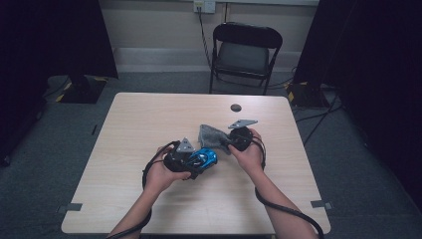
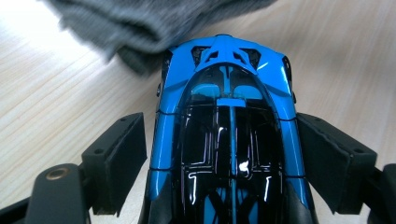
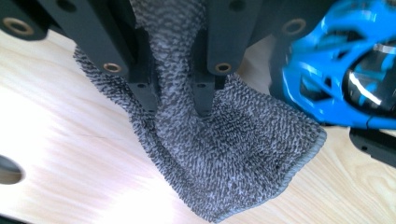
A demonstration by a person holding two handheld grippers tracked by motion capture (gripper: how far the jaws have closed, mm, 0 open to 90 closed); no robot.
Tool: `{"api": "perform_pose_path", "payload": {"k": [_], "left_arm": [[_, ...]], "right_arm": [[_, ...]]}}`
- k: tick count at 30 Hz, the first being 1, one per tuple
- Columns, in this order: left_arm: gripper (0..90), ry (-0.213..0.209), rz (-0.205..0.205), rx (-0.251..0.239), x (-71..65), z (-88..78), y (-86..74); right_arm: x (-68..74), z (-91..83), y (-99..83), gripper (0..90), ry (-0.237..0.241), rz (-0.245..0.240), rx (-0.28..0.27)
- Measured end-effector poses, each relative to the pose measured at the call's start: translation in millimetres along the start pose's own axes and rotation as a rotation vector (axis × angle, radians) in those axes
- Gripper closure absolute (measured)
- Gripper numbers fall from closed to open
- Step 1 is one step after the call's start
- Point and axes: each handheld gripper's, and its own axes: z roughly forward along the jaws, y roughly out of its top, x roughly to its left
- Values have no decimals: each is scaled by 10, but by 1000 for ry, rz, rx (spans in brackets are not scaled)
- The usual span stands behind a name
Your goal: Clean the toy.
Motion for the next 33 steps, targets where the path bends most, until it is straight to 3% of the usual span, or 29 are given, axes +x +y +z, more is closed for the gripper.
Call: {"api": "perform_pose_path", "payload": {"k": [3, 5, 7, 9, 11, 15, 22, 33], "left_arm": [[190, -4, 0, -6, -11, 2, 6], [191, -2, -3, -51, 4, -25, 14], [193, 2, -16, -54, 23, -66, 44], [194, 30, -16, -18, 42, -61, 31], [194, 30, -17, 17, 61, 26, -47], [194, 7, -38, 90, 90, 100, -187], [191, 11, -39, 152, 85, 188, -281], [185, 36, -25, 196, 65, 188, -274]], "right_arm": [[71, 87, 12, 765, 9, 2, 13], [109, 109, 26, 765, 35, -1, 14], [153, 122, 28, 765, 69, -19, 30], [181, 104, 22, 765, 76, -20, 12], [177, 112, 8, 765, 47, -31, 32], [152, 147, -101, 765, 71, -21, 39], [112, 184, -211, 762, 89, -1, 52], [115, 190, -262, 758, 95, -7, 71]]}}
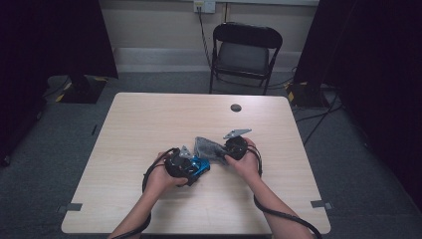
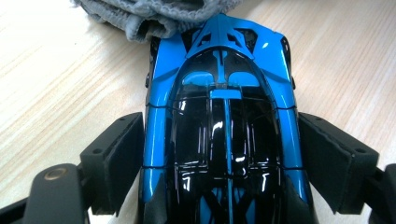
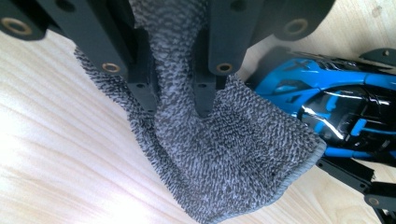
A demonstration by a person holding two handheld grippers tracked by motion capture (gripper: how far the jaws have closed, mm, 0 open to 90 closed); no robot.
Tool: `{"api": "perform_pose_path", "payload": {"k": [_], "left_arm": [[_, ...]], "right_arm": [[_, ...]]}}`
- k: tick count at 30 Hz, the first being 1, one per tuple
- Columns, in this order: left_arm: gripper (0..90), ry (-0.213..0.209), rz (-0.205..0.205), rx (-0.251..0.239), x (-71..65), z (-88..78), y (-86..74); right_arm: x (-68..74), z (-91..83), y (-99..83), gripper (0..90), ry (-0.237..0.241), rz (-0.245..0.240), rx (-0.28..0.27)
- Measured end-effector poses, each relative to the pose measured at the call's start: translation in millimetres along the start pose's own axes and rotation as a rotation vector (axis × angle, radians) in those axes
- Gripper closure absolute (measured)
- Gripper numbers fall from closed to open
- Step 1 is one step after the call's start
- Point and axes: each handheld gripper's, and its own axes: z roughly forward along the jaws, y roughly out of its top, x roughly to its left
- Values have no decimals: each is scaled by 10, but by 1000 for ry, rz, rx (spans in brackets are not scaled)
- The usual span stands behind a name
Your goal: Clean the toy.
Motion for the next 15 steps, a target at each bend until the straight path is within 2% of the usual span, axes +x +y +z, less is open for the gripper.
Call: {"api": "perform_pose_path", "payload": {"k": [2, 6, 11, 15], "left_arm": [[224, 3, 0, 8, 2, -16, 10], [207, 7, -17, 5, 0, -4, 12], [260, -3, -1, 5, -16, -10, 23], [262, -5, -23, 8, -17, -20, 22]], "right_arm": [[0, 7, -15, 756, 4, 1, 0], [6, 9, -16, 755, 5, 1, 2], [12, 12, -16, 754, 8, -1, 0], [21, 16, -14, 754, 9, 1, 1]]}}
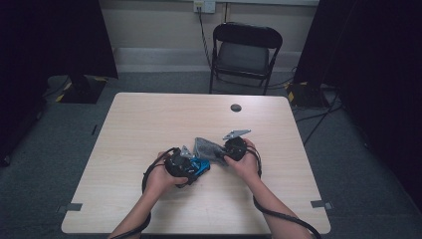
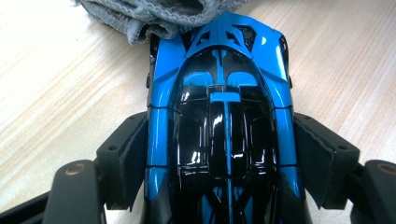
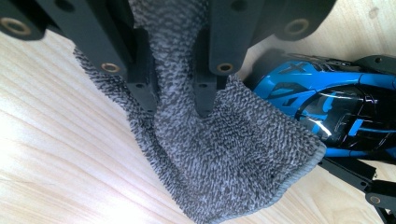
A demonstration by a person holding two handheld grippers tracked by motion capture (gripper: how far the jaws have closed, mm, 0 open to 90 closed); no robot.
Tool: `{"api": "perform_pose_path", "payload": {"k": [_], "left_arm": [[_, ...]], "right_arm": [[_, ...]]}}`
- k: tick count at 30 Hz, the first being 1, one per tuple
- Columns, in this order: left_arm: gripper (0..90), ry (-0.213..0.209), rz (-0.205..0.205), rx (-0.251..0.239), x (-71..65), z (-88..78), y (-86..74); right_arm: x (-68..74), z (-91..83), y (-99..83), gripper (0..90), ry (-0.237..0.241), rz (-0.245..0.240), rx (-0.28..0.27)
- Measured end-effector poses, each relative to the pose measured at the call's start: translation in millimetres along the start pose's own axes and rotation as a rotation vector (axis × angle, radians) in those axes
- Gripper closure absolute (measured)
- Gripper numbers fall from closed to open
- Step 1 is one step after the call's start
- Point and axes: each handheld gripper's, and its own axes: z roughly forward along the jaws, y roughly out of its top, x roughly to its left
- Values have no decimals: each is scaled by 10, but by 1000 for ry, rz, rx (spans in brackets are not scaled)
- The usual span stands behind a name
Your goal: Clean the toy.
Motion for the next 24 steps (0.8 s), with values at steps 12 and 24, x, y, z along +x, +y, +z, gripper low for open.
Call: {"api": "perform_pose_path", "payload": {"k": [12, 24], "left_arm": [[285, -23, -4, -28, -16, -153, 65], [286, -18, 13, -62, -56, -245, 133]], "right_arm": [[-34, -74, 90, 756, -25, 26, -39], [43, -40, 260, 756, -18, 6, -26]]}}
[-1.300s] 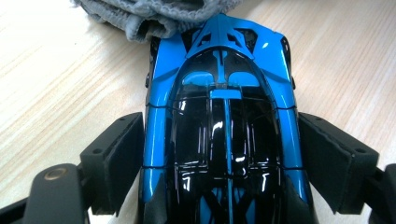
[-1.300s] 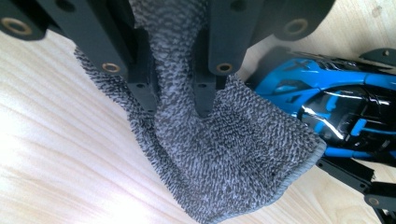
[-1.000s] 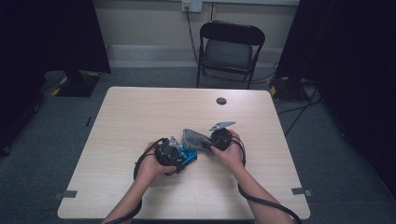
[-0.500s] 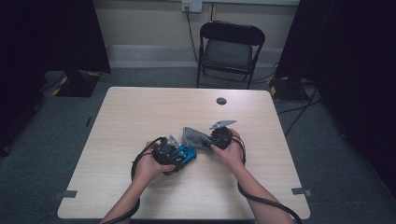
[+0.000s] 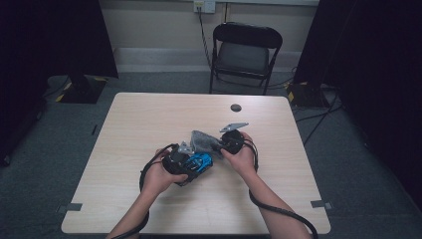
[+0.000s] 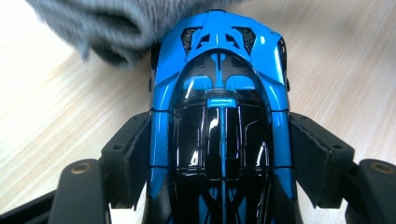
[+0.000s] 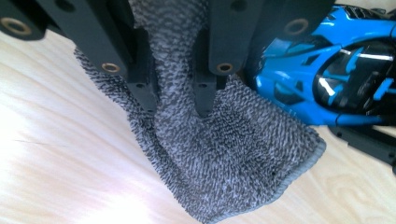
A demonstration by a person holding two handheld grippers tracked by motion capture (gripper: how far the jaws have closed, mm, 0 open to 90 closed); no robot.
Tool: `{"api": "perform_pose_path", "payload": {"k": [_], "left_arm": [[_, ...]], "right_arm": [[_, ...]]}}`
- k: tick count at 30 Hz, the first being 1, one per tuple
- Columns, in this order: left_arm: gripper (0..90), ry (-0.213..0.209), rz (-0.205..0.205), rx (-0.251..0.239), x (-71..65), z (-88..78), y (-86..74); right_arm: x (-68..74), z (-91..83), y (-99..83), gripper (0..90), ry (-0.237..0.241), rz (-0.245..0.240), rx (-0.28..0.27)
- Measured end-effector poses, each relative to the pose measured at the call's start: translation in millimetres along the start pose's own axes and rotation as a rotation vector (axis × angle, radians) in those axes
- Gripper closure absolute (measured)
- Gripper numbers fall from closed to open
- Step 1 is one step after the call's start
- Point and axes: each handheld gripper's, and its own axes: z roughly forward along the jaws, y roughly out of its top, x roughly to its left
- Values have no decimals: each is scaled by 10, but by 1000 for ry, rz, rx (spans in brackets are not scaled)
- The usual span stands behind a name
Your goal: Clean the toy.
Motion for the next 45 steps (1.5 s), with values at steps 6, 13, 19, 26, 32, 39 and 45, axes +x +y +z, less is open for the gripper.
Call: {"api": "perform_pose_path", "payload": {"k": [6, 13, 19, 26, 32, 39, 45], "left_arm": [[286, 39, 0, 18, 49, -22, -19], [286, 71, -23, 4, 119, -82, -29], [286, 104, -32, 12, 181, -105, -61], [286, 129, -56, 5, 266, -160, -100], [286, 139, -85, -13, 339, -186, -137], [286, 137, -109, -36, 386, -236, -170], [286, 124, -101, -44, 334, -240, -134]], "right_arm": [[48, -21, -6, 760, 50, -20, 2], [14, -102, -85, 761, 86, -13, -7], [86, -199, -164, 763, 130, -31, -4], [151, -250, -268, 763, 195, -47, 0], [215, -314, -323, 763, 227, -59, 0], [149, -426, -385, 763, 217, -41, -10], [-74, -561, -356, 763, 166, 7, -40]]}}
